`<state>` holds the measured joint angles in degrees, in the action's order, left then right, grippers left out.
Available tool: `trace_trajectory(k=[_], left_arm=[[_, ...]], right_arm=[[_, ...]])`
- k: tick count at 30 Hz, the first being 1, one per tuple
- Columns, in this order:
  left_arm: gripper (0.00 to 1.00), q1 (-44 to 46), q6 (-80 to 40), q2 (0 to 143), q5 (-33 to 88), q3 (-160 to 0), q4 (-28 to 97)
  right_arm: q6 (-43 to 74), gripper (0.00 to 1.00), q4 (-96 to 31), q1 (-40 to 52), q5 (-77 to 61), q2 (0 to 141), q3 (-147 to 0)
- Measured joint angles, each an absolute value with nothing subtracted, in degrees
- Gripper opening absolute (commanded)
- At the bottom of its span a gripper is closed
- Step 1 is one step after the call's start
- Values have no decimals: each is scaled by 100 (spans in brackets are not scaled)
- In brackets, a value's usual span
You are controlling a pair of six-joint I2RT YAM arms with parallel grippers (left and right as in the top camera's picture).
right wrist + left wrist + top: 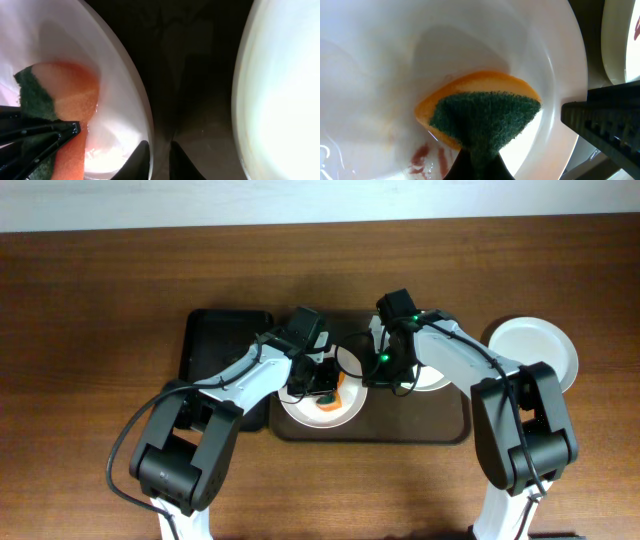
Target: Clean dirty plates on tray and stack at the side
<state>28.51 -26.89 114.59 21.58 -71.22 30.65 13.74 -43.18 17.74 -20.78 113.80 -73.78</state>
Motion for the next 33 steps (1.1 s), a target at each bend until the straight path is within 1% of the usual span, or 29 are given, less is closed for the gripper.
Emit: trace_trajectory(k=[2,4,13,17,23,29,33], left_arm=[[0,2851,-2692,11459,2158,-7122,3065],[0,2851,-2689,11459,2158,-7122,3065],[0,2853,-2711,11443,1970,-7122,3070],[0,2644,-2711,11434,1955,-7122,3131],[0,2178,-2707,11426,2084,-7185,3597],[0,2233,-2661,11426,2497,-7185,4307],[0,2394,-2663,11426,2648,-7137,4182]], right_arm=[[1380,10,-4217,1774,-2108,11380,-7323],[1387,4,-4136,1774,-2158,11382,-7273],[1459,4,-4101,1774,-2217,11380,-7251],[1459,4,-4101,1774,-2217,11382,-7251],[1459,4,-4104,1774,-2217,11382,-7251],[1459,4,-4108,1774,-2215,11382,-7251],[1435,4,-4117,1772,-2187,11382,-7251]])
